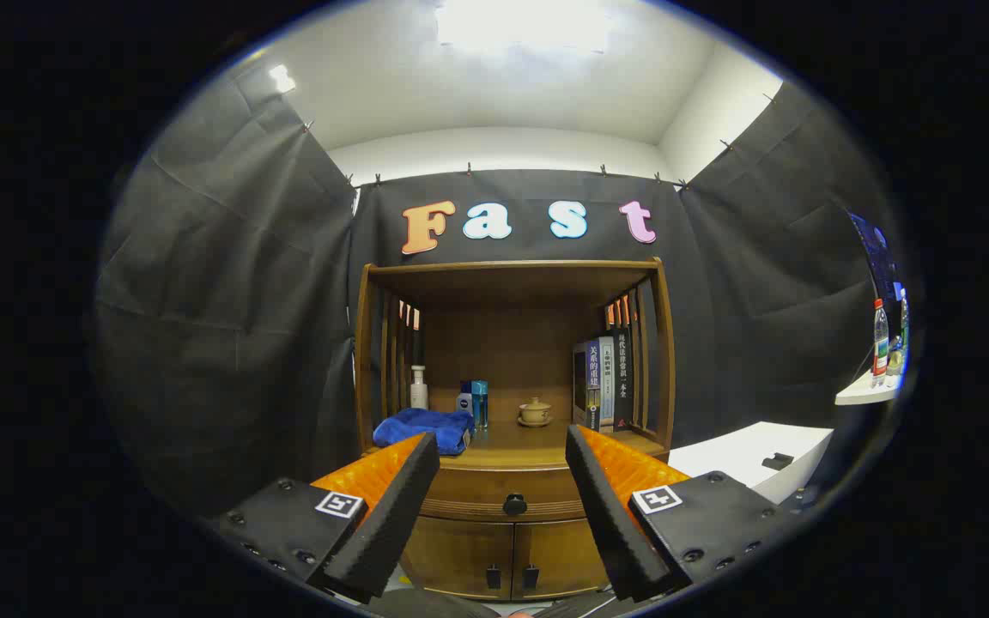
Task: Pull open the drawer, take out the items inside it, and place them on the countertop above the cabinet.
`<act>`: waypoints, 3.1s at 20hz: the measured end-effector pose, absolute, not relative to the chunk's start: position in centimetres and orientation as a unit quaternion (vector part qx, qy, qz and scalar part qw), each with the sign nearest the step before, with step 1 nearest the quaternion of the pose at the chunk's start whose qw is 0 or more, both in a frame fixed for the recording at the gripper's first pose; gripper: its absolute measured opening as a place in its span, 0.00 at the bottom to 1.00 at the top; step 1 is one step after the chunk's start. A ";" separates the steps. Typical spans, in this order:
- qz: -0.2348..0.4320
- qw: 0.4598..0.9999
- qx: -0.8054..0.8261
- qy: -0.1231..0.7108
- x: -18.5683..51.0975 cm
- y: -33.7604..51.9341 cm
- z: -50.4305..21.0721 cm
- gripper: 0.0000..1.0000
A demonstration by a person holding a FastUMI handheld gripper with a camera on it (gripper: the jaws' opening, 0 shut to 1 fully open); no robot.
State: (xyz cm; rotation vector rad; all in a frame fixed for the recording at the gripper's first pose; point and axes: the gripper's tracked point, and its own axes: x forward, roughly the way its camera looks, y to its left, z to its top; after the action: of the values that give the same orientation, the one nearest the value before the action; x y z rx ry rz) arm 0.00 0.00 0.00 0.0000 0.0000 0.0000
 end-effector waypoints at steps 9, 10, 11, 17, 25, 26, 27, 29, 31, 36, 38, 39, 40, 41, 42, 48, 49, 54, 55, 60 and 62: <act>-0.005 1.000 -0.004 -0.004 0.0 -0.3 0.2 0.98; -0.007 1.000 -0.003 -0.005 0.0 -0.4 0.3 0.98; -0.008 1.000 -0.003 -0.007 -0.2 -0.5 0.4 0.98; -0.011 1.000 -0.002 -0.006 0.0 -0.8 0.4 0.98; -0.011 1.000 0.000 0.010 0.5 -0.7 -1.1 0.98; -0.010 1.000 -0.002 0.011 0.9 -0.7 -1.4 0.98; -0.010 1.000 -0.006 0.013 1.5 -0.7 -1.5 0.98; -0.014 1.000 -0.003 0.006 2.8 -0.8 -1.6 0.98; -0.019 1.000 0.004 0.003 4.6 -0.9 -2.2 0.98; -0.016 0.999 0.008 0.029 10.1 -1.0 -7.2 0.98; -0.027 0.999 0.013 0.041 12.7 -1.6 -9.9 0.98; -0.037 0.998 0.011 0.053 13.9 -2.2 -11.7 0.98; -0.047 0.996 0.006 0.070 15.0 -2.8 -14.1 0.98; -0.057 0.994 0.005 0.091 16.0 -3.4 -16.6 0.98; -0.064 0.992 0.010 0.111 16.8 -3.7 -19.1 0.99; -0.060 0.982 0.010 0.181 19.7 -4.0 -26.1 0.96; -0.060 0.982 0.015 0.178 20.2 -4.0 -26.5 0.96; -0.050 0.983 0.031 0.175 22.2 -3.5 -28.0 0.75; -0.052 0.982 0.034 0.178 22.5 -3.6 -28.2 0.70; -0.042 0.977 0.057 0.202 22.5 -3.3 -28.7 0.49; -0.039 0.974 0.062 0.214 22.1 -3.4 -29.0 0.39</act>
State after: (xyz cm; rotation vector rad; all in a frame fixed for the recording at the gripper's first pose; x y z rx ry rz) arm 22.09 -3.38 -29.02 0.1261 0.4309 -0.0792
